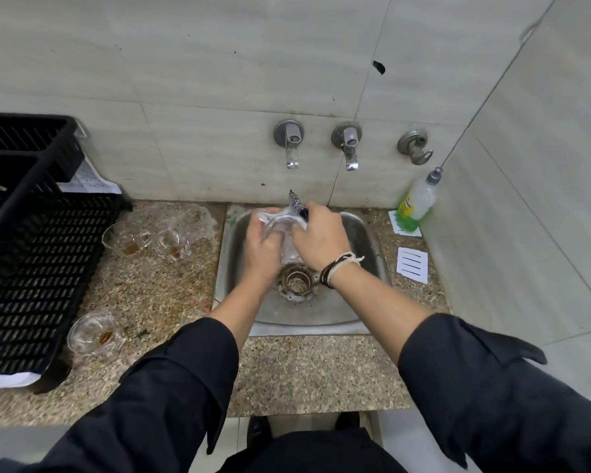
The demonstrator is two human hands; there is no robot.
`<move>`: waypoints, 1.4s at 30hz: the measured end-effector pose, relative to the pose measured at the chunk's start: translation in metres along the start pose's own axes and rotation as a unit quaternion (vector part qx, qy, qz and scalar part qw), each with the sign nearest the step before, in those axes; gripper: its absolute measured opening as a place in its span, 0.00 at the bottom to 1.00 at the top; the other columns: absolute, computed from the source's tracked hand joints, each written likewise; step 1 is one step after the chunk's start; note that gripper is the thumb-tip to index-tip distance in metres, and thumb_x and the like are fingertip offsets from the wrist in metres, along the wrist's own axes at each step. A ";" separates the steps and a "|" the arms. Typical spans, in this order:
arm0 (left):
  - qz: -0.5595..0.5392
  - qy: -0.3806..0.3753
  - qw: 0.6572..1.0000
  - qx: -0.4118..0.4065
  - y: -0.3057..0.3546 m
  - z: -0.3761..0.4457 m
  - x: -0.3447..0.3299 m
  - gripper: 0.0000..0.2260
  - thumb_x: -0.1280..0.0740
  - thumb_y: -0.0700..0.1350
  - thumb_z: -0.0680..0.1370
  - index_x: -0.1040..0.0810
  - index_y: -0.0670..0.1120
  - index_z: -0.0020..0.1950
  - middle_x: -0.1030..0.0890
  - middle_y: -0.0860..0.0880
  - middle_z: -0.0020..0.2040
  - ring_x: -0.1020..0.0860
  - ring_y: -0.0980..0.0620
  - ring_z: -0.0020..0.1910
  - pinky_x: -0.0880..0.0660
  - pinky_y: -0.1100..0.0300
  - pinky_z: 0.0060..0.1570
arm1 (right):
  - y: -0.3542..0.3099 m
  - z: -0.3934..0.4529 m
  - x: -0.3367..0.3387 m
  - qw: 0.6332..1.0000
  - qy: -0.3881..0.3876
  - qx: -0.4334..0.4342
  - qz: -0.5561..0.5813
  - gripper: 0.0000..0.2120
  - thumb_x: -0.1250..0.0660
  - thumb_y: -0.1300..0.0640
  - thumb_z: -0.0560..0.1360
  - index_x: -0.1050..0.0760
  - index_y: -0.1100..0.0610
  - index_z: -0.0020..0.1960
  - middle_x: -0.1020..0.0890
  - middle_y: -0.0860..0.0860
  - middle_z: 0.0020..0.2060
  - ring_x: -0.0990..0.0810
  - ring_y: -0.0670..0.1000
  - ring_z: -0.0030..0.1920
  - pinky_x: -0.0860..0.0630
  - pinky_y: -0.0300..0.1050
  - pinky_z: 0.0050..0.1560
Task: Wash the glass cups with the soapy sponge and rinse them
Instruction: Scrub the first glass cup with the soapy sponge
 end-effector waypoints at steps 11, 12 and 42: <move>0.351 -0.113 0.929 0.004 0.023 0.023 -0.012 0.16 0.31 0.41 0.74 0.26 0.43 0.61 0.20 0.48 0.52 0.22 0.48 0.50 0.31 0.60 0.42 | 0.000 0.007 -0.007 0.968 -0.051 0.131 -0.210 0.14 0.37 0.63 0.73 0.25 0.58 0.58 0.18 0.58 0.54 0.20 0.62 0.55 0.26 0.52 0.48; 0.327 -0.100 0.940 0.016 0.019 0.026 -0.009 0.17 0.31 0.41 0.74 0.24 0.43 0.62 0.20 0.49 0.53 0.22 0.49 0.52 0.30 0.60 0.45 | 0.002 0.008 -0.004 0.974 -0.038 0.119 -0.190 0.12 0.36 0.61 0.74 0.25 0.58 0.57 0.17 0.58 0.52 0.20 0.63 0.54 0.26 0.52 0.48; 0.141 0.029 0.989 0.041 -0.017 0.025 0.006 0.14 0.34 0.49 0.71 0.17 0.51 0.55 0.16 0.54 0.48 0.19 0.54 0.48 0.26 0.59 0.42 | 0.013 0.005 -0.011 0.999 -0.015 -0.031 -0.035 0.07 0.36 0.64 0.72 0.22 0.61 0.48 0.16 0.59 0.44 0.19 0.62 0.46 0.23 0.50 0.42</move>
Point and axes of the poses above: each hand's wrist, its own z-axis towards the middle knuckle, its own x-axis out of the back of the hand, y = z × x, the point moved 6 cm from there along z, towards the middle knuckle
